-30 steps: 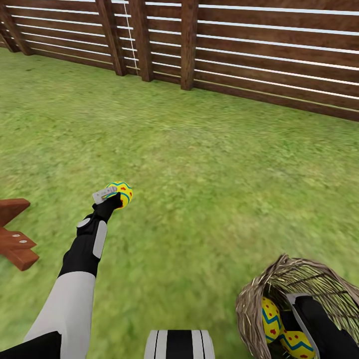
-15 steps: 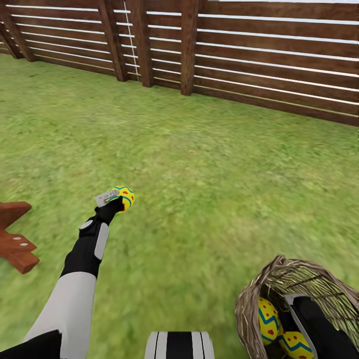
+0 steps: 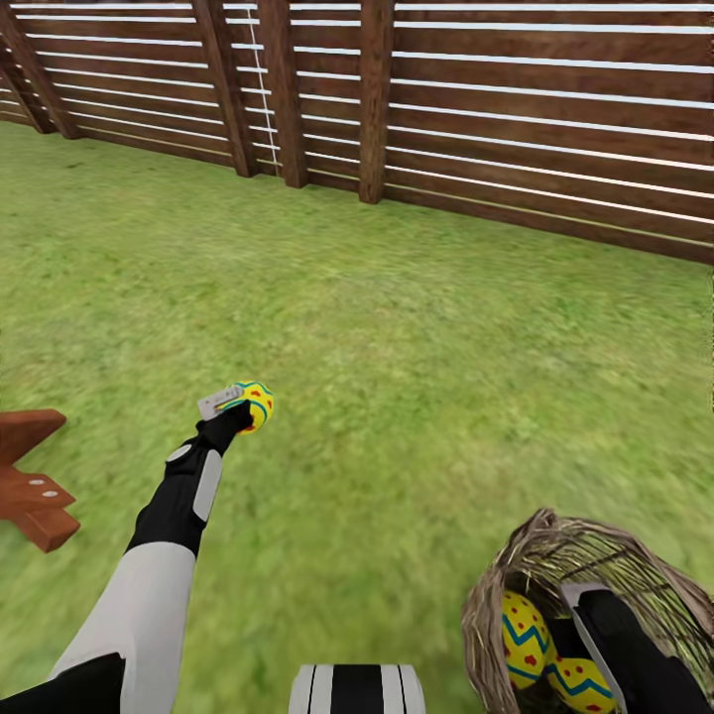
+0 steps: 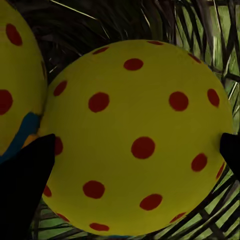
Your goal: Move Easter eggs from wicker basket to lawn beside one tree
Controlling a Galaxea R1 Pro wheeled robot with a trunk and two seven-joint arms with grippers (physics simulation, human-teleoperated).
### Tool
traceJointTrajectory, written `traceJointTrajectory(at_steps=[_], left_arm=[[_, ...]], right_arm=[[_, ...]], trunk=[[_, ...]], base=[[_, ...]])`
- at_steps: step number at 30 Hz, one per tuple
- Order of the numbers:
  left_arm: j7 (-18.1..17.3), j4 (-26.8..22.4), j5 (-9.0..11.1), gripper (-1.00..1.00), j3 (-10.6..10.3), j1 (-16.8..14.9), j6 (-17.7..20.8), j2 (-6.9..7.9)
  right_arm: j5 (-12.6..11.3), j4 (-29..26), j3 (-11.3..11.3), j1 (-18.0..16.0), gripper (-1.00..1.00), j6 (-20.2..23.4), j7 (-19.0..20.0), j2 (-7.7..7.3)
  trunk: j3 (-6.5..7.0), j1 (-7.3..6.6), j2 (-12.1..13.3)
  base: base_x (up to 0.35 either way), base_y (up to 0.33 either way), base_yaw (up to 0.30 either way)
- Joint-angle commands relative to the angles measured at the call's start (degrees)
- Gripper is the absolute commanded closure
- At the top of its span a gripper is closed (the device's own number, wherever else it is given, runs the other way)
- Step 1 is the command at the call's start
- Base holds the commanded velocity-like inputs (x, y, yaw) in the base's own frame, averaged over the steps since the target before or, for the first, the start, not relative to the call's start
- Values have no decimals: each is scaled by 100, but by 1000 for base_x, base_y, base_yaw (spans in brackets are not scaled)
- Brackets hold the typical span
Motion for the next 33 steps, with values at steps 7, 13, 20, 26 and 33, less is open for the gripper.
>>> traceJointTrajectory(at_steps=[7, 13, 20, 26, 33], left_arm=[[-25, 114, 41, 100, 26, -3, 47, -32], [-17, 159, 38, 100, 26, 2, 47, -76], [-14, 410, 38, 100, 26, 6, 33, -85], [-16, 472, 38, 100, 22, 6, 29, -99], [-71, 451, 31, 100, 25, 89, -866, -110]], right_arm=[[37, 241, -7, -1, 100, 2, 1, 38], [55, 239, -16, -1, 100, -12, 3, 30], [63, 240, -7, -1, 100, -20, -6, 30], [55, 239, -7, -1, 100, -21, -22, 35], [48, 248, -7, -1, 100, -29, -23, 44]], trunk=[[152, -19, 8], [285, -34, 16], [440, -52, 25], [573, -68, 33], [728, -86, 43]], base=[[0, 0, 0], [0, 0, 0], [0, 0, 0], [0, 0, 0], [0, 0, 0]])
